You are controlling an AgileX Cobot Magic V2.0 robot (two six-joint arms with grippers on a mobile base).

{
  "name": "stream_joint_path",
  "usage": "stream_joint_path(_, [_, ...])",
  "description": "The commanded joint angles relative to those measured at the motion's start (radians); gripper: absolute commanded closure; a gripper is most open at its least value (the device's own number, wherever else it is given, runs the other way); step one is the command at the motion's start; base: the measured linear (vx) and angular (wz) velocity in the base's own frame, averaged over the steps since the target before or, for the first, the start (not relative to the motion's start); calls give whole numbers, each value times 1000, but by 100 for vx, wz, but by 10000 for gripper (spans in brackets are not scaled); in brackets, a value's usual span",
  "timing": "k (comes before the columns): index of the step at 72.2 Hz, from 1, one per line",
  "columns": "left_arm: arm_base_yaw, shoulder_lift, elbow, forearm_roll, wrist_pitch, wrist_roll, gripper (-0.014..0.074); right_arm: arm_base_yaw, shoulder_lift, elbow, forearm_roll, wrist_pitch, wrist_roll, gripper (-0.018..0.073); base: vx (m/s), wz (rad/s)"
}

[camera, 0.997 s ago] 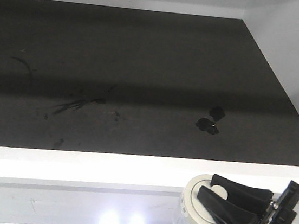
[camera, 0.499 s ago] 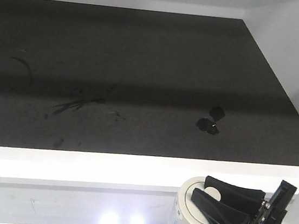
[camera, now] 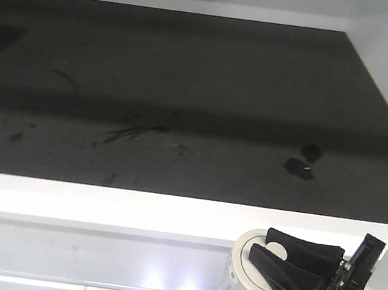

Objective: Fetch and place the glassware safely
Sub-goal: 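Lift the jar with the right gripper and pull it out of the hood, then hold the jar in the right gripper while the base turns away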

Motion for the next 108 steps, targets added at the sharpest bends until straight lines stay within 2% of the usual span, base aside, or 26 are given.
stream_joint_path(1, [-1, 12, -23, -9, -71, -6, 603, -2, 0, -33, 19, -86, -6, 560, -6, 47])
stream_joint_path(59, [-1, 12, -23, -9, -71, -6, 603, -2, 0, -33, 19, -85, -6, 560, -8, 44])
stream_joint_path(108, [-1, 12, -23, -9, -71, -6, 603, -2, -2, -33, 19, -85, -6, 560, 7, 60])
